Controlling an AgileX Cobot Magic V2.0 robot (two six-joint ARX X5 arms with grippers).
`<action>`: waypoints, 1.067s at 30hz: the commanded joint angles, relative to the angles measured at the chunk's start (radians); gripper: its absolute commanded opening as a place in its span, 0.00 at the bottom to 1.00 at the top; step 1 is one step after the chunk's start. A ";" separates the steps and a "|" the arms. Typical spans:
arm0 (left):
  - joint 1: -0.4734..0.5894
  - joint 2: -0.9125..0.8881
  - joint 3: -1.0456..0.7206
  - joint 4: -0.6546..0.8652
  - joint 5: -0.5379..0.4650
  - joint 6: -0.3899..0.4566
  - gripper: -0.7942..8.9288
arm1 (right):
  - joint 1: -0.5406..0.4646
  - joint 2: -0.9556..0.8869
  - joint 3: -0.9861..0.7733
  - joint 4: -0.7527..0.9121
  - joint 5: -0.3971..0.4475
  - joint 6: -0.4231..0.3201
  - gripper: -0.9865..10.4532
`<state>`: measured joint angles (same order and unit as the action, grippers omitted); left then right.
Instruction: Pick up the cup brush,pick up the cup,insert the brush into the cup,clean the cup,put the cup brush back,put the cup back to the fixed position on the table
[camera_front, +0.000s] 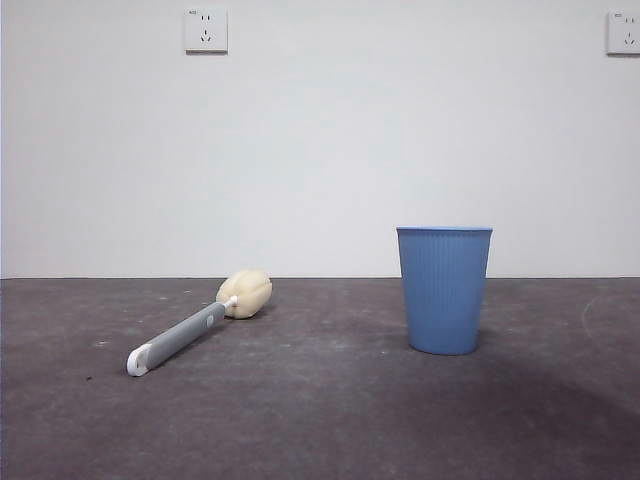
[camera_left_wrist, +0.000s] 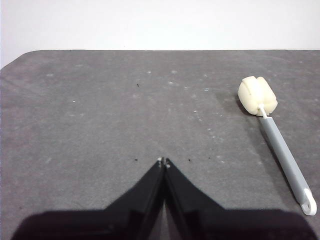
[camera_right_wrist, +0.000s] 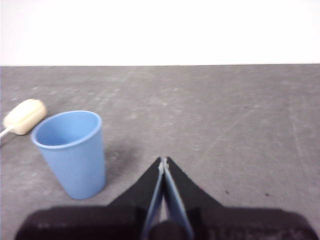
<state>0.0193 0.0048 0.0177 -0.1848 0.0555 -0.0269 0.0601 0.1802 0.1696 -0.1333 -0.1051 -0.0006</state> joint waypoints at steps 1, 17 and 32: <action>0.003 -0.003 -0.012 -0.002 0.000 -0.006 0.08 | -0.020 -0.053 -0.060 0.004 0.000 0.009 0.09; 0.003 -0.003 -0.012 -0.002 0.000 -0.006 0.08 | -0.027 -0.179 -0.164 -0.044 0.003 0.058 0.09; 0.003 -0.003 -0.012 -0.002 -0.001 -0.006 0.08 | -0.027 -0.174 -0.164 -0.040 0.003 0.062 0.09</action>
<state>0.0193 0.0048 0.0177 -0.1852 0.0551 -0.0269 0.0330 0.0055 0.0177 -0.1680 -0.1040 0.0490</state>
